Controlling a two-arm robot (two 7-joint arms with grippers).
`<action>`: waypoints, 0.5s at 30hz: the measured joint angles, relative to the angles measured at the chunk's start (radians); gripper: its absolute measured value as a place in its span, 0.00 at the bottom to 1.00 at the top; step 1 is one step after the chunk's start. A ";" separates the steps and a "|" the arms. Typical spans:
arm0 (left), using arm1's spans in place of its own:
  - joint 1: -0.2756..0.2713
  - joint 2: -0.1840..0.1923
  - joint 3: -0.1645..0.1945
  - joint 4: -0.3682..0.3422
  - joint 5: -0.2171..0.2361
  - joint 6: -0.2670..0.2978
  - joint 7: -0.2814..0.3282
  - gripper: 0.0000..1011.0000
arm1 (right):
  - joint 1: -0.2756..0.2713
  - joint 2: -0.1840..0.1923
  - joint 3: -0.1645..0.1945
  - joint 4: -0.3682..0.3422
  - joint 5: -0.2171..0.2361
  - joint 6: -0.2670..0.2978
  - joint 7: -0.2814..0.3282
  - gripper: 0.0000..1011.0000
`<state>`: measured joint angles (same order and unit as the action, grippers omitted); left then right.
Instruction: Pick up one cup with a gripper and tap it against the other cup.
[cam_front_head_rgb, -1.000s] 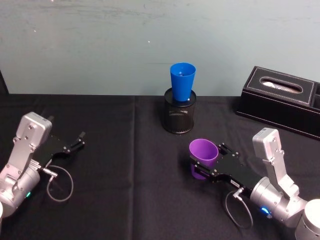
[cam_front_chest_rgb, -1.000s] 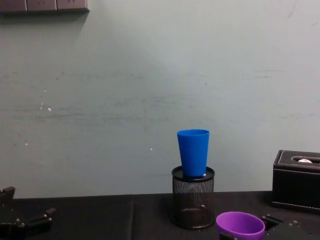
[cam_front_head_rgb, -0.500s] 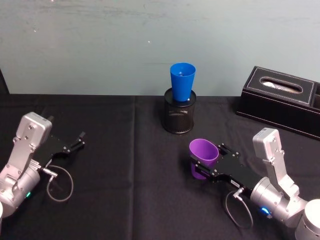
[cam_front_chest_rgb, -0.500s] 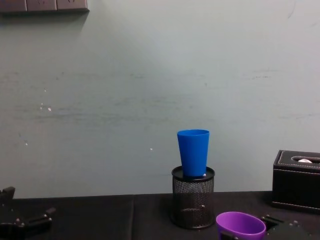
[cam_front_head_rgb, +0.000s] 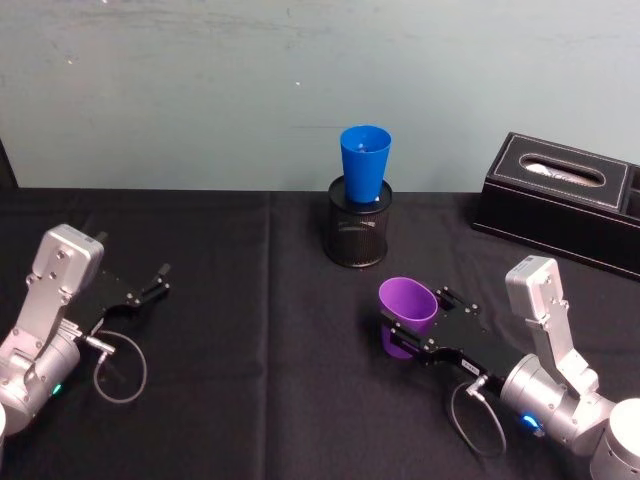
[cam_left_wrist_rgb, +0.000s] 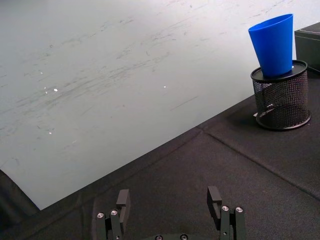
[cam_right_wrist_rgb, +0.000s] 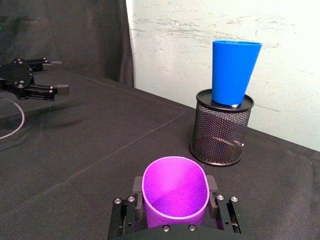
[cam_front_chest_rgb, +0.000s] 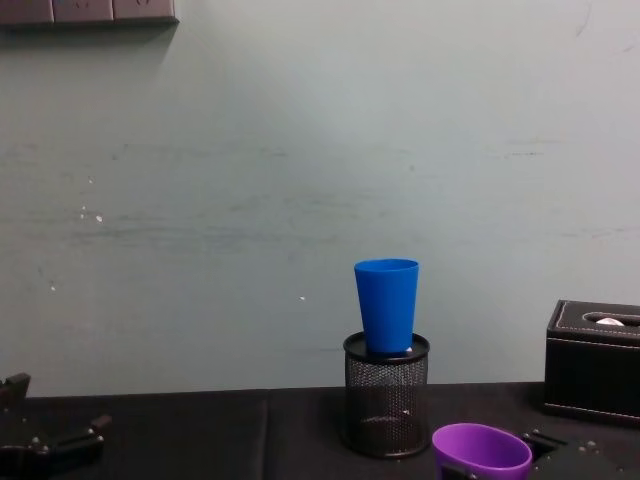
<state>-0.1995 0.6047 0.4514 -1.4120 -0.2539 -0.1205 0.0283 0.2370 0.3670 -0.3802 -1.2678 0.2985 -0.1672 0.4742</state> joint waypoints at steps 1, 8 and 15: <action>0.000 0.000 0.000 0.000 0.000 0.000 0.000 1.00 | 0.000 0.000 0.000 0.000 0.000 0.000 0.000 0.71; 0.000 0.000 0.000 0.000 0.000 0.000 0.000 1.00 | 0.000 0.000 0.000 0.000 0.000 0.000 0.000 0.71; 0.000 0.000 0.000 0.000 0.000 0.000 0.000 1.00 | 0.000 0.000 0.000 0.000 0.000 0.000 0.000 0.71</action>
<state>-0.1995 0.6047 0.4514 -1.4120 -0.2539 -0.1205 0.0283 0.2370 0.3670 -0.3802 -1.2678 0.2985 -0.1672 0.4742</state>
